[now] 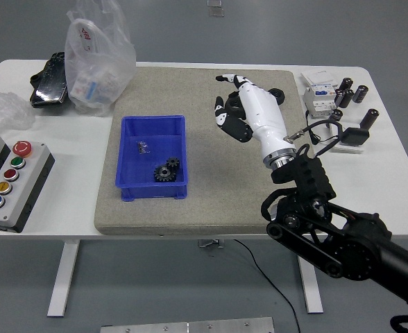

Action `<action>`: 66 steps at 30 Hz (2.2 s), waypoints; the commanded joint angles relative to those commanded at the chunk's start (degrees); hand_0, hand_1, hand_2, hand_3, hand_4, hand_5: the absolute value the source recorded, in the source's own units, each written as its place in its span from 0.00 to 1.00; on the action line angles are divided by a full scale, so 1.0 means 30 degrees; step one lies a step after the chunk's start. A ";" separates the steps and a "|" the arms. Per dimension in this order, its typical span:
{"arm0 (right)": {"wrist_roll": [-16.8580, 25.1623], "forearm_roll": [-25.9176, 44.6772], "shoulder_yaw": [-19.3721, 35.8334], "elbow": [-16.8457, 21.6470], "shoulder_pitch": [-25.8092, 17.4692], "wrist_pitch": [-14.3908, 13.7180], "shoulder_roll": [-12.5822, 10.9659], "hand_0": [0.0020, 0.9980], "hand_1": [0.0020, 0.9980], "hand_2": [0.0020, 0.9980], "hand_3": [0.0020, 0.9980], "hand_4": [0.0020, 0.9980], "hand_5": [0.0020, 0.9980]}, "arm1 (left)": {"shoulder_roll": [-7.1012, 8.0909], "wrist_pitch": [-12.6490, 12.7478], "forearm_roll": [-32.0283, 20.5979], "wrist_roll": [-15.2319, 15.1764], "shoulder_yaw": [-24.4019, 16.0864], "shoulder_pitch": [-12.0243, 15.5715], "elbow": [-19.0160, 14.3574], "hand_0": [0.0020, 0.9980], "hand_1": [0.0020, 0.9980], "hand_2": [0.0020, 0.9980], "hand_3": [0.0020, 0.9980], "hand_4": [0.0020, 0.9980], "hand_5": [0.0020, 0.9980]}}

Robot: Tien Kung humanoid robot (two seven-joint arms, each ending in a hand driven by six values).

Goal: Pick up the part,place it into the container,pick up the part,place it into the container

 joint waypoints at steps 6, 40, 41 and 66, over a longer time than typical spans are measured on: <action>0.2555 0.0261 0.2832 0.0766 -0.1886 -0.0157 -0.0668 0.33 0.57 0.68 0.69 0.49 0.22 | -0.0002 0.0035 0.0009 -0.0023 -0.0093 -0.0049 0.0000 0.67 0.51 0.52 0.61 0.72 0.33; 1.0061 1.1760 0.8960 0.0137 -0.8446 0.2046 -0.1005 0.27 0.52 0.86 0.89 0.44 0.26 | 0.0119 -0.0040 -0.0164 -0.0442 0.0125 -0.0140 0.0000 0.67 0.52 0.53 0.61 0.72 0.33; 1.0119 1.1872 0.9014 0.0104 -0.8435 0.2100 -0.0982 0.28 0.51 0.85 0.86 0.45 0.26 | 0.0123 -0.0038 -0.0188 -0.0455 0.0137 -0.0147 0.0000 0.67 0.52 0.53 0.61 0.72 0.33; 1.0967 1.8753 1.0266 -0.1350 -0.8270 0.7222 -0.0783 0.34 0.60 0.70 0.72 0.55 0.31 | 0.0149 -0.0073 -0.0270 -0.0583 -0.0078 0.0035 0.0000 0.67 0.52 0.54 0.61 0.72 0.32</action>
